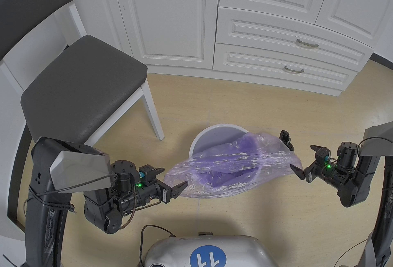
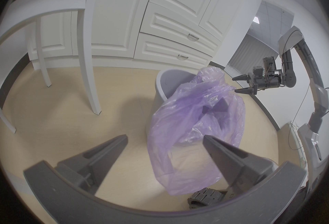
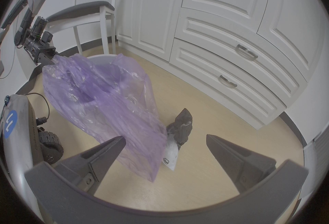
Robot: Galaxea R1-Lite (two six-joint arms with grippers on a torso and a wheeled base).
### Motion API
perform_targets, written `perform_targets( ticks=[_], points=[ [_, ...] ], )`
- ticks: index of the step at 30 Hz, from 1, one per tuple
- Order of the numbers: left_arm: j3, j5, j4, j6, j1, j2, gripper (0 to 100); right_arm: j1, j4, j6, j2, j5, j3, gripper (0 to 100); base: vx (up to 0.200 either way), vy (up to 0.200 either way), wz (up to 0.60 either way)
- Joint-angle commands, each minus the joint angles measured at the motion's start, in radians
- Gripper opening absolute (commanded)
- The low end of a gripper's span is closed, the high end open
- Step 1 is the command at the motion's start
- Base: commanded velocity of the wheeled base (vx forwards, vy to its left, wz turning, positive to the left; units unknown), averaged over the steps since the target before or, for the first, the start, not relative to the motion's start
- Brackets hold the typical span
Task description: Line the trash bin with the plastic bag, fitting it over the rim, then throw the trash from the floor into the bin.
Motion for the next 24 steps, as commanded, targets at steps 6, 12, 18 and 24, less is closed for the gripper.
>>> perform_targets(
  ticks=[6, 12, 18, 24],
  points=[
    [0.104, -0.006, 0.0, 0.005, -0.006, -0.158, 100, -0.017, 0.024, 0.004, -0.069, 0.007, 0.014, 100, 0.0, 0.0, 0.0],
    [0.117, -0.005, 0.0, 0.002, -0.006, -0.18, 100, -0.017, 0.037, 0.004, -0.1, 0.007, 0.027, 100, 0.0, 0.0, 0.0],
    [0.132, -0.003, 0.0, -0.004, -0.006, -0.239, 100, -0.017, 0.051, 0.004, -0.126, 0.007, 0.03, 100, 0.0, 0.0, 0.0],
    [0.173, -0.006, -0.002, -0.005, -0.003, -0.33, 100, -0.015, 0.051, 0.005, -0.137, 0.007, 0.034, 100, 0.0, 0.0, 0.0]
  ],
)
